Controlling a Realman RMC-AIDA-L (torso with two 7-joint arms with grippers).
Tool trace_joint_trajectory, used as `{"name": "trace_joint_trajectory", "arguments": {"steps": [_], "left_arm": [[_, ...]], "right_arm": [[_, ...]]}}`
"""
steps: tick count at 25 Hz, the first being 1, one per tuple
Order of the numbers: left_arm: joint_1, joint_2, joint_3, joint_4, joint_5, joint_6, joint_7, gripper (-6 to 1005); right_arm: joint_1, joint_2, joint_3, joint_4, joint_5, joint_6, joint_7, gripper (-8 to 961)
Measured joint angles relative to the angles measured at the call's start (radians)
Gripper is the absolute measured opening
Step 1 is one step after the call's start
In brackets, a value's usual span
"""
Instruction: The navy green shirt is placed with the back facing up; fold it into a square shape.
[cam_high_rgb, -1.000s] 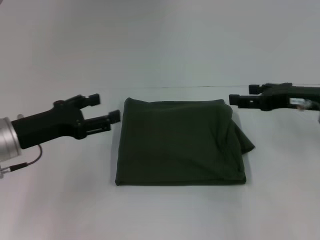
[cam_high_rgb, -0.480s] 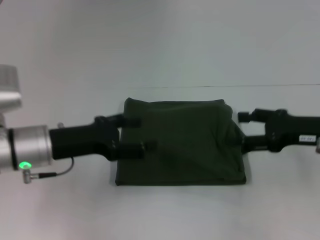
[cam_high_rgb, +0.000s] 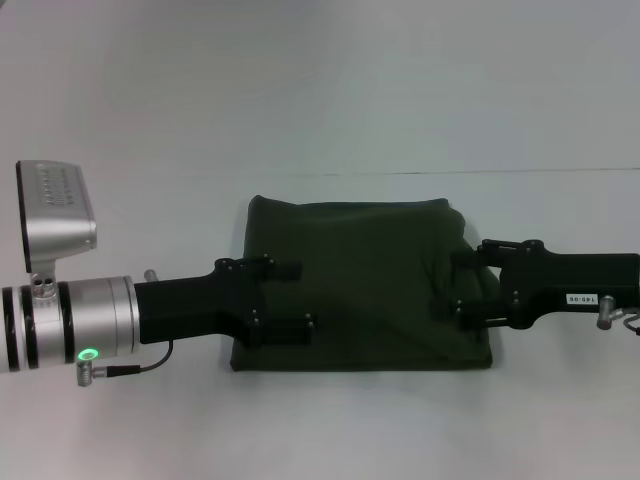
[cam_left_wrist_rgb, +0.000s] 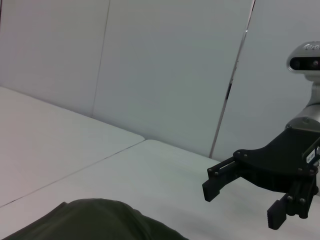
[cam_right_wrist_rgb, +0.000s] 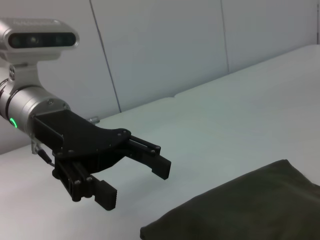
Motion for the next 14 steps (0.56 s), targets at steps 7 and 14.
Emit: {"name": "trace_joint_trajectory", "arguments": {"steps": [7, 14], "left_arm": [[0.002, -0.004, 0.009, -0.002, 0.000, -0.008, 0.002, 895], [0.000, -0.010, 0.020, -0.002, 0.000, -0.014, 0.004, 895]], "right_arm": [[0.001, 0.005, -0.011, 0.001, 0.000, 0.007, -0.001, 930], [0.001, 0.005, -0.011, 0.002, 0.000, 0.009, -0.001, 930]]}}
